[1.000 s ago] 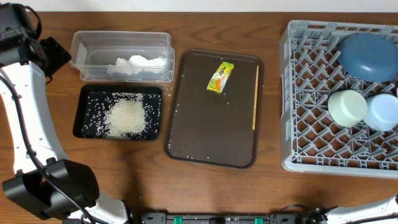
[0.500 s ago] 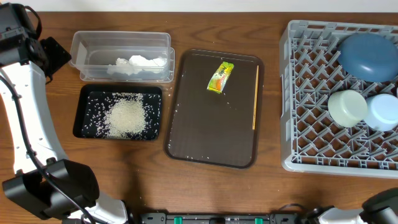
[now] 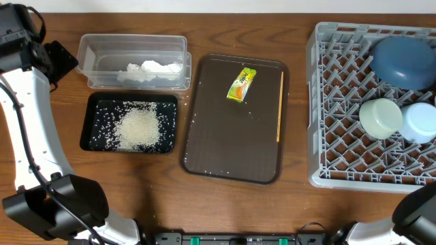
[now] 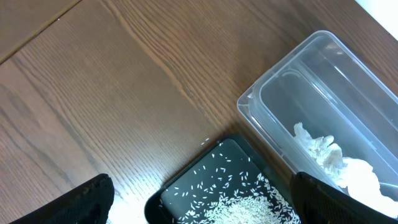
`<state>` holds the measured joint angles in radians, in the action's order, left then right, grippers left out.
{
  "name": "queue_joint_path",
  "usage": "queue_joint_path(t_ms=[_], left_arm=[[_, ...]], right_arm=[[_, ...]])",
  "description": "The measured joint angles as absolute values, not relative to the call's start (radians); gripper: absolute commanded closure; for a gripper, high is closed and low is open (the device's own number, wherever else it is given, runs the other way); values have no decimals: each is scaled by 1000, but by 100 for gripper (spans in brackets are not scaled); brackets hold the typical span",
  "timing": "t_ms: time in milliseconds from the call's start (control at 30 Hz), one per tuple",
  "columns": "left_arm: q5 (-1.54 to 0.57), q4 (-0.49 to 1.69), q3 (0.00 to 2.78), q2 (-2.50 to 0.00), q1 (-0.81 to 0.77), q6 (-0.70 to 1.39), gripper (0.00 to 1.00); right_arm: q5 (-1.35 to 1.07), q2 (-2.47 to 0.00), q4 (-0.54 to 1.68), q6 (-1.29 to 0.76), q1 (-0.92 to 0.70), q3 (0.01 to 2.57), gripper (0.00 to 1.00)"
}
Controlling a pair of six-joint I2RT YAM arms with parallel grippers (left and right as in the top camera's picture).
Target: Sort waste into correct bins and load items into the dishwasher rack
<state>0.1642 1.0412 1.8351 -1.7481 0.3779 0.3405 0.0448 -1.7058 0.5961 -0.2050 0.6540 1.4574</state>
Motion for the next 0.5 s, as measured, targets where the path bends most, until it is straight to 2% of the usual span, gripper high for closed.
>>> queue_joint_path(t_ms=[500], left_arm=[[164, 1041, 1835, -1748, 378, 340, 7]], right_arm=[[102, -1849, 559, -197, 660, 1457, 99]])
